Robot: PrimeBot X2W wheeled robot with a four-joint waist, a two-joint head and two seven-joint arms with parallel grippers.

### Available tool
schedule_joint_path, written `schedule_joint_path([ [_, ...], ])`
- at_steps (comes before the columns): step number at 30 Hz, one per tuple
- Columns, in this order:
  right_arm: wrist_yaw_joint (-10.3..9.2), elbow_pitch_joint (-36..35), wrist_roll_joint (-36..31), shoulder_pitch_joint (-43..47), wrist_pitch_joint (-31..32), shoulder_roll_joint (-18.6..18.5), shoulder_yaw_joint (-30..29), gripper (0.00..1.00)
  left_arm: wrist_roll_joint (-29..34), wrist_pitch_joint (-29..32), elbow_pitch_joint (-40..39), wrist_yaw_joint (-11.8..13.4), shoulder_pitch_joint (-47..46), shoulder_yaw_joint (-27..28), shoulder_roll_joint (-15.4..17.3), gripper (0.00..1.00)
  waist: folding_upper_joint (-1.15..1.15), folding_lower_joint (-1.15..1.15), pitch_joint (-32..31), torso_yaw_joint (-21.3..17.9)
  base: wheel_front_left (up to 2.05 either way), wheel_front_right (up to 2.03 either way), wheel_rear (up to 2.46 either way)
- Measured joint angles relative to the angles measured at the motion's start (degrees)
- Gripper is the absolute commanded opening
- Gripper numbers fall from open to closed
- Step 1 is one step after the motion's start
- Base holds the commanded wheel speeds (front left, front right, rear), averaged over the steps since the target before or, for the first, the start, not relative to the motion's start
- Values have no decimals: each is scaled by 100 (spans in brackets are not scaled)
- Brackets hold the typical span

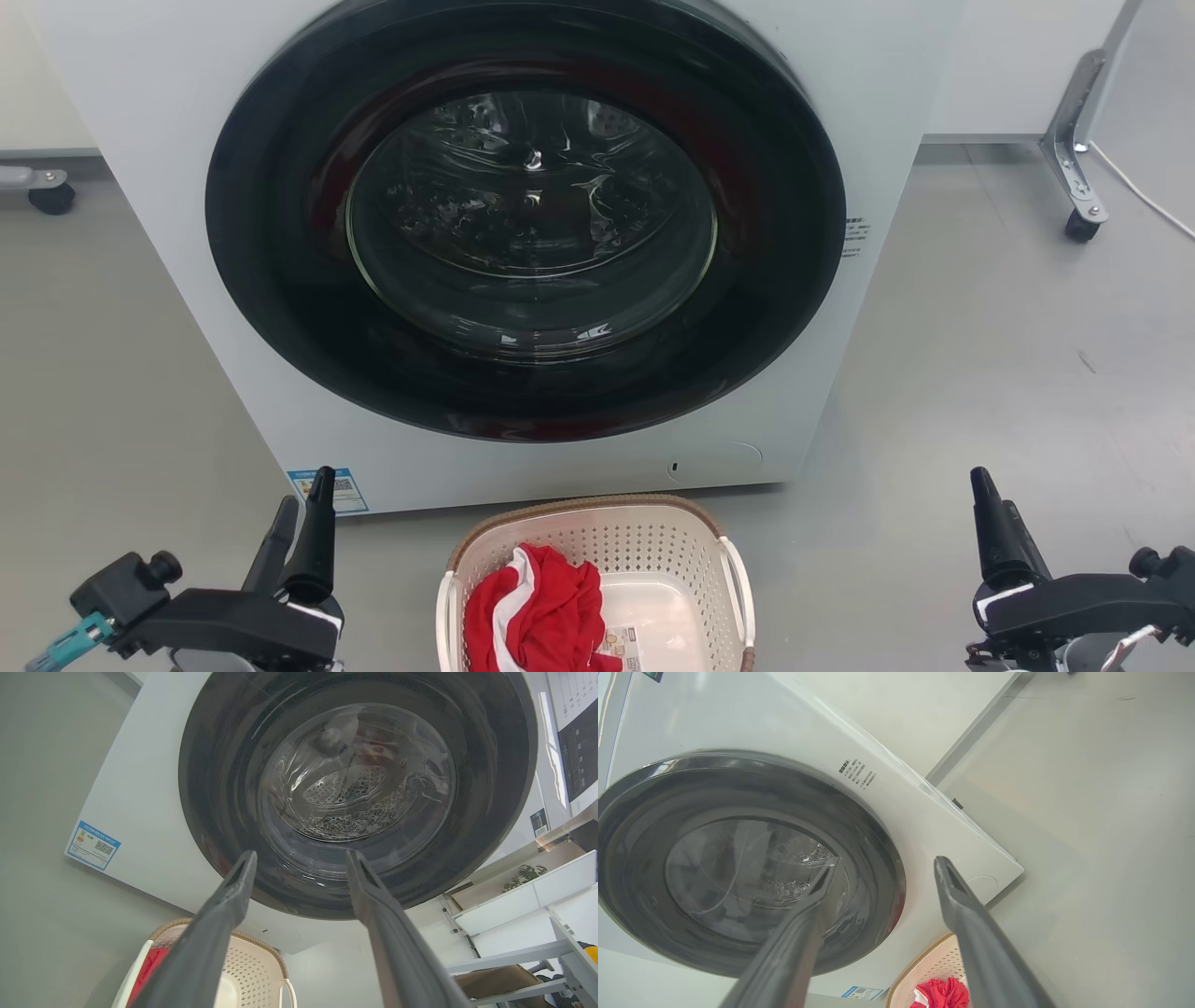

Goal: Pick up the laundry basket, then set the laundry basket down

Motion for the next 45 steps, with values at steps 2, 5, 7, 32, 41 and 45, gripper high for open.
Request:
schedule_joint_path([
  [2, -38, -9, -102, -3, -29, -22, 46, 100, 141, -42, -15, 45, -2, -47, 29, 100, 0, 0, -1, -1, 0, 0, 0],
  [5, -100, -30, -437, -19, -79, -88, 183, 100, 467, -100, -55, 109, -6, -169, 97, 100, 0, 0, -4, -4, 0, 0, 0],
  [7, -142, -38, -677, -31, -129, -127, 269, 100, 686, -143, -91, 149, -21, -240, 145, 100, 0, 0, -5, -6, 0, 0, 0],
  [32, -530, -14, -2783, -129, -612, -391, 964, 100, 2398, -636, -43, 554, -71, -827, 297, 100, 0, 0, 10, -7, 0, 0, 0],
  [41, -654, 27, -3361, -127, -793, -439, 1100, 100, 2913, -815, 101, 700, -70, -968, 307, 100, 0, 0, -7, 0, 0, 0, 0],
  [45, -702, 38, -3561, -126, -884, -444, 1131, 100, 3128, -854, 163, 754, -70, -1022, 310, 100, 0, 0, -18, -2, 0, 0, 0],
])
